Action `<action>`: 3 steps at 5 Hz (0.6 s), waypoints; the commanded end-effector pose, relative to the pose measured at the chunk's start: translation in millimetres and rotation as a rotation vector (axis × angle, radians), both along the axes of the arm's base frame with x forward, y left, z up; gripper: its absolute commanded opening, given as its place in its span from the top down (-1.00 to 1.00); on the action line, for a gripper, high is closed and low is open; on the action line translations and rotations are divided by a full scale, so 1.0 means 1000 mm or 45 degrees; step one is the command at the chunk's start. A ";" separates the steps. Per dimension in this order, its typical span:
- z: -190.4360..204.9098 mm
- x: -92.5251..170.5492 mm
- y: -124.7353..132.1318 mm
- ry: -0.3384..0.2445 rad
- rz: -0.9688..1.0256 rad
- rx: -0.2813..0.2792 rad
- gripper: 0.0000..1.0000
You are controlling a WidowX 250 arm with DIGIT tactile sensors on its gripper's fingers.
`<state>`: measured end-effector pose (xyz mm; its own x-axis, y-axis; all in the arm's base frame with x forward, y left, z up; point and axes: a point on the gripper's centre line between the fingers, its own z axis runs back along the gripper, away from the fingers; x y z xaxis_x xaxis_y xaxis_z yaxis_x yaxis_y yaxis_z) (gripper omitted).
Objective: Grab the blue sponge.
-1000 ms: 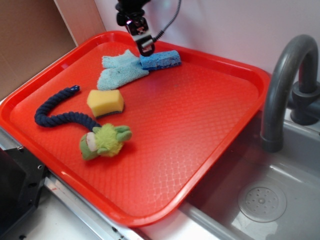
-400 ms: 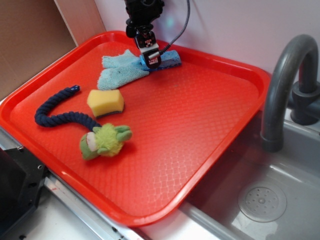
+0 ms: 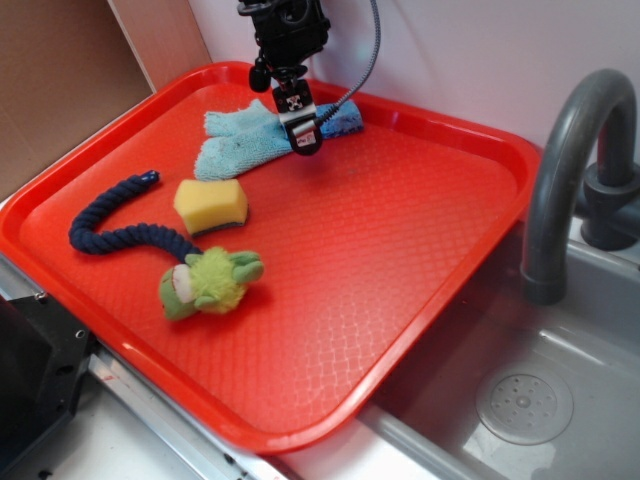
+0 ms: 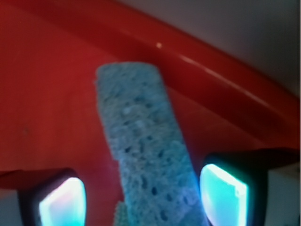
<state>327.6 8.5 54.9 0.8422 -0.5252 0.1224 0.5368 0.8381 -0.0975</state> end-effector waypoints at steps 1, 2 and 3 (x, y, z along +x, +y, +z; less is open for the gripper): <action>0.002 0.008 -0.016 -0.062 0.010 0.171 1.00; -0.005 0.006 -0.020 -0.047 0.001 0.198 1.00; -0.004 0.004 -0.020 -0.054 0.010 0.212 1.00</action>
<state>328.6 -4.2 41.4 0.8543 -0.5181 0.0415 0.5164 0.8552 0.0450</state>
